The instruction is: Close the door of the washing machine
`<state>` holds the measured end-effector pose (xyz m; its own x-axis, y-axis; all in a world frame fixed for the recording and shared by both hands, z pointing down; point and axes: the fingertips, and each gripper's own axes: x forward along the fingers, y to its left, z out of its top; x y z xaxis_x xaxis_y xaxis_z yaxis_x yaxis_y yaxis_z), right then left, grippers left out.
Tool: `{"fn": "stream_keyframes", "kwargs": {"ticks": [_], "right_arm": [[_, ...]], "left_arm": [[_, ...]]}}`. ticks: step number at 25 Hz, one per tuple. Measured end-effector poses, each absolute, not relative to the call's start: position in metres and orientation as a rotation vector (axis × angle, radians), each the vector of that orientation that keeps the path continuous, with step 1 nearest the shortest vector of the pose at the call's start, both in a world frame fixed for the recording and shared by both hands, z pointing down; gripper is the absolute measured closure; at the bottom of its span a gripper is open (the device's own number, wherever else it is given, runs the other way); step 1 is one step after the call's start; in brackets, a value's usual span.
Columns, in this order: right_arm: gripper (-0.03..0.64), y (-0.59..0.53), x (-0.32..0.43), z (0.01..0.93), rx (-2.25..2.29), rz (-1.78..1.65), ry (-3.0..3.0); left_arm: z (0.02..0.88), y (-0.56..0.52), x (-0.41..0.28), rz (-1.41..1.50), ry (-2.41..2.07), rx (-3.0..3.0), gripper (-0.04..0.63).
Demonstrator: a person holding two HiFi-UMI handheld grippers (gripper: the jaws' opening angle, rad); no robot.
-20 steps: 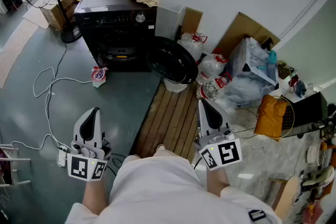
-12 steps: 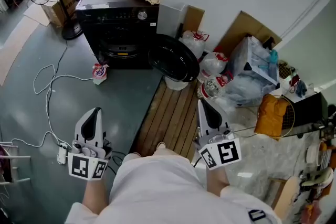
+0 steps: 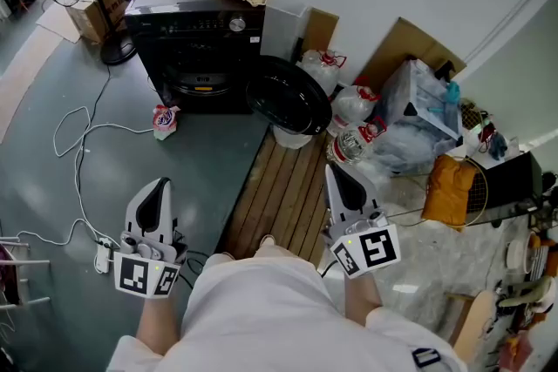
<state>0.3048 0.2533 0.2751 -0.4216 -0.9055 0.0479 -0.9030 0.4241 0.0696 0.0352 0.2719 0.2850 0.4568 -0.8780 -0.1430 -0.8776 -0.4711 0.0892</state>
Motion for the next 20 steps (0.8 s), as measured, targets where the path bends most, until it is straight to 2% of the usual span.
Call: {"fn": "stream_keyframes", "kwargs": {"ticks": [2,3,4,9,13,20], "right_arm": [[0.62,0.25,0.303,0.277,1.629,-0.068,-2.566],[0.592,0.248,0.301,0.279,1.609,-0.071,-2.555],[0.531,0.246,0.298,0.283,1.584,-0.073,-2.538],[0.402,0.246,0.279,0.297,1.507,-0.091,-2.449],[0.364,0.248,0.261,0.309,1.489,-0.049,-2.426],[0.348,0.238,0.251,0.337,1.481,0.019,-2.371]], "left_arm": [[0.287,0.272,0.03,-0.266,-1.612,2.675,0.591],[0.288,0.271,0.028,-0.267,-1.61,2.673,0.591],[0.289,0.271,0.026,-0.269,-1.607,2.672,0.591],[0.299,0.273,0.01,-0.269,-1.578,2.657,0.591],[0.309,0.272,-0.007,-0.27,-1.555,2.641,0.591],[0.328,0.266,-0.025,-0.243,-1.54,2.604,0.591]]}}
